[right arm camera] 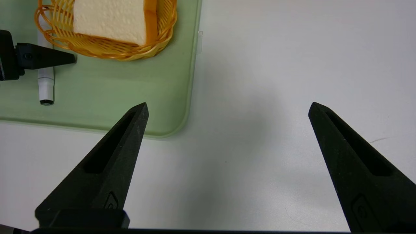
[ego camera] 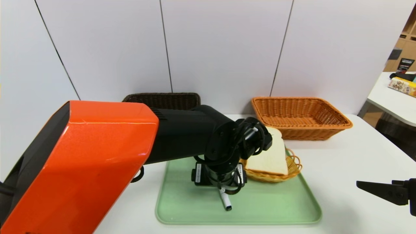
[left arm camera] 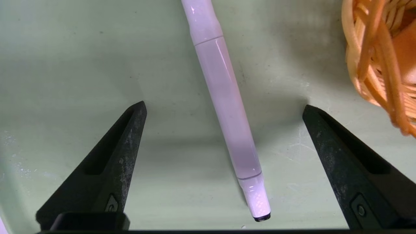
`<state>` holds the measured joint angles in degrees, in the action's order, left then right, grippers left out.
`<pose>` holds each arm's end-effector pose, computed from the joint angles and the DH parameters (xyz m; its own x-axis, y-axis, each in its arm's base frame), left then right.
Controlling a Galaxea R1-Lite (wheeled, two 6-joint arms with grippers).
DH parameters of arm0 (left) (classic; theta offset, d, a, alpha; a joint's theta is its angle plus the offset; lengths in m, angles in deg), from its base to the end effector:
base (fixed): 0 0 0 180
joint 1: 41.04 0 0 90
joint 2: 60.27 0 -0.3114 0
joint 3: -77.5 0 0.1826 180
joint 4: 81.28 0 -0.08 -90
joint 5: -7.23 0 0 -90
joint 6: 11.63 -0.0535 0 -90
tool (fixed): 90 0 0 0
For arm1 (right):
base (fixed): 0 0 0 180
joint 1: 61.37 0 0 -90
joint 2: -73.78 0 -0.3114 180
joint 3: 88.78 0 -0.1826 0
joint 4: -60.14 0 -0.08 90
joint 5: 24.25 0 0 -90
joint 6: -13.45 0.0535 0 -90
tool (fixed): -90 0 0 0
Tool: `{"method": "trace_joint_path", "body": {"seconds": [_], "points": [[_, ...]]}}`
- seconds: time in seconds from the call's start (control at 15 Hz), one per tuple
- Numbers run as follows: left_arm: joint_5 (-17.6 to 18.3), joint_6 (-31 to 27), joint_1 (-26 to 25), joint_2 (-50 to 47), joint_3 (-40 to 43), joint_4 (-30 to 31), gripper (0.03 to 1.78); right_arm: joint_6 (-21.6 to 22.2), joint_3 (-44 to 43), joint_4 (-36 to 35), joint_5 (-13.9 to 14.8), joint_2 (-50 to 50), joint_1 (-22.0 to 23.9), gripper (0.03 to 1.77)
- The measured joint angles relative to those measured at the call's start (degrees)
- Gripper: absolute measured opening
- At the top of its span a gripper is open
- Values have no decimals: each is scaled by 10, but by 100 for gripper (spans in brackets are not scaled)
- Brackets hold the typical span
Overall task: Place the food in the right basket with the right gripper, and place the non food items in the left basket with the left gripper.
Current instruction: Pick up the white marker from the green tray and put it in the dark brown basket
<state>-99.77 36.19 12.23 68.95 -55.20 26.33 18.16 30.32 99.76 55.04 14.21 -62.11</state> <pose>0.2675 -0.3324 0.1300 0.4401 -0.1009 -0.8922 0.0589 0.9948 -0.0835 0.1287 0.0116 0.1906 0.7687 0.1958 -0.6088 -0.1071 0.9780 0.1792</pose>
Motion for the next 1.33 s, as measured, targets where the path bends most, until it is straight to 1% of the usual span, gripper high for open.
{"method": "trace_joint_path", "body": {"seconds": [0.2,0.27,0.47,0.53,0.6,0.87,0.93,1.07,1.2,1.33], "points": [[-2,-3,0,1,0,0,114,0,0,0,0,0,0,170],[-3,-3,0,2,0,0,102,0,0,0,0,0,0,170],[-3,-5,0,3,0,1,75,0,0,0,0,0,0,170],[-3,-5,0,3,0,0,40,0,0,0,0,0,0,170],[-2,-6,0,3,-1,-2,18,0,0,0,0,0,0,170],[-2,-9,0,-9,-3,-10,18,0,0,0,0,0,0,170],[-9,-11,-1,-16,-3,-10,18,0,0,0,0,0,0,170],[-36,-27,-5,-40,-4,-12,18,0,0,0,0,0,4,170],[-59,-59,-15,-79,-4,-12,18,0,1,0,0,0,7,170],[-65,-117,-37,-126,-10,-12,18,0,1,0,-1,0,8,170]]}}
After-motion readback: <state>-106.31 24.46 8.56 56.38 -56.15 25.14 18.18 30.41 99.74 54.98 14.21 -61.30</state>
